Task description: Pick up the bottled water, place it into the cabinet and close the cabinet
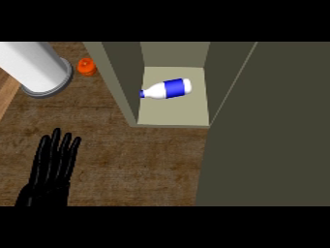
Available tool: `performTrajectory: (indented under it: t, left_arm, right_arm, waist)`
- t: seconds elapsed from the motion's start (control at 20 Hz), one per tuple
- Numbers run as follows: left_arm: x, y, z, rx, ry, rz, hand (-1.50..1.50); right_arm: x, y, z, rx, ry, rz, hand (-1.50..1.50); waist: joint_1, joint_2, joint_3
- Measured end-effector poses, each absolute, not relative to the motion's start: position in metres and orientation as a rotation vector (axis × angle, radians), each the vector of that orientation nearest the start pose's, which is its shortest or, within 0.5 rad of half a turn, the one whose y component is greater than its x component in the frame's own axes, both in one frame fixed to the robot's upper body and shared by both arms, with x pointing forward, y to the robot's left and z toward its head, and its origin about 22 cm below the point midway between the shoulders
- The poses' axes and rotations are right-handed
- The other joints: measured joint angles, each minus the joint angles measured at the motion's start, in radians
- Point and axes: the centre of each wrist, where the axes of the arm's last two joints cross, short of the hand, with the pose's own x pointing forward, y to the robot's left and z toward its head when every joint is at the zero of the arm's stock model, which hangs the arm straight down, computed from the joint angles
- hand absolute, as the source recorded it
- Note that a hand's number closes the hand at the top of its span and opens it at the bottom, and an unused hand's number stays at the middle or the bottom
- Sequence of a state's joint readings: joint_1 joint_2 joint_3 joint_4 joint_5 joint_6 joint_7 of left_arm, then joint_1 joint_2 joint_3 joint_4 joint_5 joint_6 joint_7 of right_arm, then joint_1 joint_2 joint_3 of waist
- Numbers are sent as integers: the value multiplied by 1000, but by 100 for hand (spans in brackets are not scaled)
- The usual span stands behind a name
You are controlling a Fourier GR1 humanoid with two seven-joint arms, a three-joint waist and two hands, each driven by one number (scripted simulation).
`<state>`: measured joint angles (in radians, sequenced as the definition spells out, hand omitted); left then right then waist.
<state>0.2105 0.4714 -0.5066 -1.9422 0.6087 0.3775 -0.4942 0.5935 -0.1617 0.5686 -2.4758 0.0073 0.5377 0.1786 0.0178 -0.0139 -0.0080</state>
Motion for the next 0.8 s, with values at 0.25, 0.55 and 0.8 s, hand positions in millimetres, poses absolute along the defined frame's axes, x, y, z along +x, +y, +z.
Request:
performTrajectory:
  t: [0.25,0.55,0.8]
  left_arm:
    - [157,229,41,-277,-1893,176,-150]
    - [151,243,41,-285,-1895,180,-150]
    - [148,254,45,-294,-1893,174,-150]
  right_arm:
    - [92,-170,141,645,-1692,765,150]
    - [103,-149,153,646,-1709,915,150]
    - [106,-141,160,620,-1710,1024,150]
  waist:
    - [7,0,-2]
    - [14,1,-3]
    - [19,3,-4]
